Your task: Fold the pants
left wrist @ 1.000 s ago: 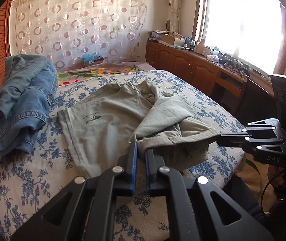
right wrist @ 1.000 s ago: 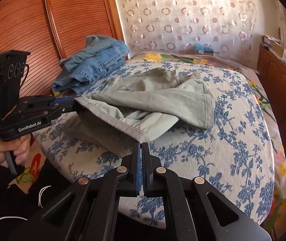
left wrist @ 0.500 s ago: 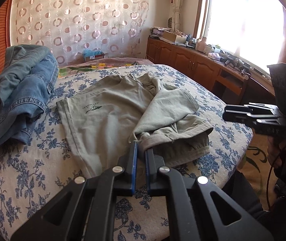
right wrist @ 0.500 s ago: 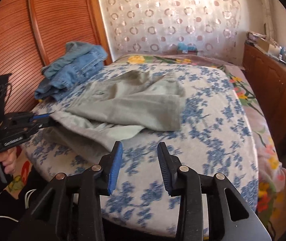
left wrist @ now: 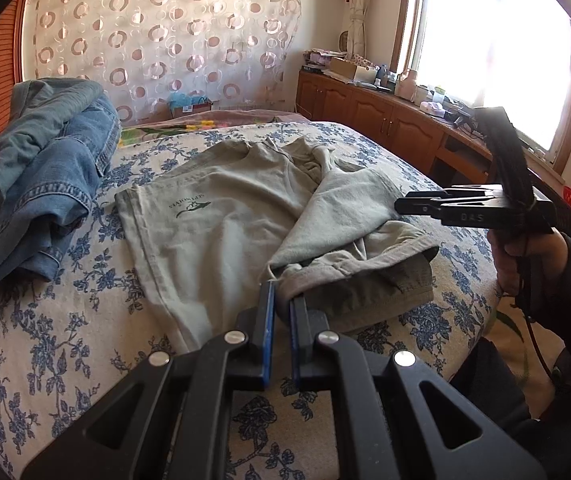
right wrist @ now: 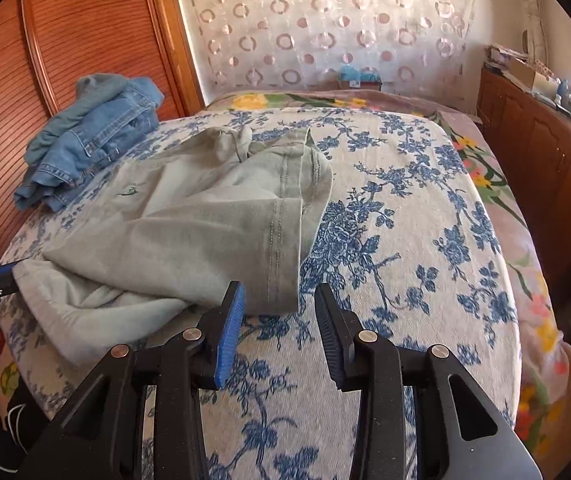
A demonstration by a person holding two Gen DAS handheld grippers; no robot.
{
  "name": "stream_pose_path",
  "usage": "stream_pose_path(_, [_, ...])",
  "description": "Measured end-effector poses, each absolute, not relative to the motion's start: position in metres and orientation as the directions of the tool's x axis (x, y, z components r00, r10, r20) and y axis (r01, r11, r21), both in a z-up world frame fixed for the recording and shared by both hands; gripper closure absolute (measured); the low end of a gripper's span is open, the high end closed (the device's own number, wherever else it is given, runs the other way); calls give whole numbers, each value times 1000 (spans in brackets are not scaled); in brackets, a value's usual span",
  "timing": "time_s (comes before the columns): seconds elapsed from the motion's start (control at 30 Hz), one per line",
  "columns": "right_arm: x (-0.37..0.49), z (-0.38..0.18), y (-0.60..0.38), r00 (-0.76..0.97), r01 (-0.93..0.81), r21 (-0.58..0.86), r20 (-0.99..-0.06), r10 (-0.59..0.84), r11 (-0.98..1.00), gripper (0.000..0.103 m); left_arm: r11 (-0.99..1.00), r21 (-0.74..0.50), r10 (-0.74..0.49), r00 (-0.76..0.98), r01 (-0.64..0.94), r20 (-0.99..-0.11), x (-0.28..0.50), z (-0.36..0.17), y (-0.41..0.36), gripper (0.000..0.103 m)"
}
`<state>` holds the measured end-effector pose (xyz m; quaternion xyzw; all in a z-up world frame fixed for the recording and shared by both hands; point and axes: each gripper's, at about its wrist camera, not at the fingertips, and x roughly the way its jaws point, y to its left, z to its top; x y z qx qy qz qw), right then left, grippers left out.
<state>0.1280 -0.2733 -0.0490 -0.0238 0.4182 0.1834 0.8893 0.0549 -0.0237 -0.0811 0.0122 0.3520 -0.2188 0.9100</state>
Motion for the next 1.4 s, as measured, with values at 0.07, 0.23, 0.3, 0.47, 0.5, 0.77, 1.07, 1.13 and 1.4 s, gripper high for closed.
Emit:
stream_pose_path(0.07, [132,-52,-270,566,-352,106,-767,302,930,83,903,-132,-392,660,408,-640,55,-80,-24,99])
stream_pose_path(0.23, [140,-39,-262,574,-397,87,-753,321,914,102,902,-135,-405,696,410,-593,50,-59,-17,101])
stream_pose_path(0.3, [145,-29,-256,592,-410,70,-738,324,910,103,906,-129,-400,715,404,-573,47,-49,-13,102])
stream_pose_path(0.47, [160,3,-242,638,-427,54,-690,343,903,103,913,-118,-386,733,390,-560,40,-38,1,102])
stream_pose_path(0.5, [163,6,-239,640,-431,55,-685,348,901,103,915,-118,-382,734,386,-561,39,-39,3,102])
stream_pose_path(0.77, [182,29,-200,649,-486,44,-651,394,873,103,925,-133,-364,727,356,-583,34,-53,20,102])
stream_pose_path(1.07, [210,48,-135,633,-578,14,-624,458,816,103,942,-146,-328,733,303,-596,26,-66,41,102])
stream_pose_path(1.13, [215,51,-121,629,-591,14,-618,472,806,103,944,-150,-323,726,294,-607,24,-71,45,102])
stream_pose_path(1.4, [217,44,-103,623,-585,19,-630,464,811,103,940,-153,-330,702,305,-631,19,-84,42,101])
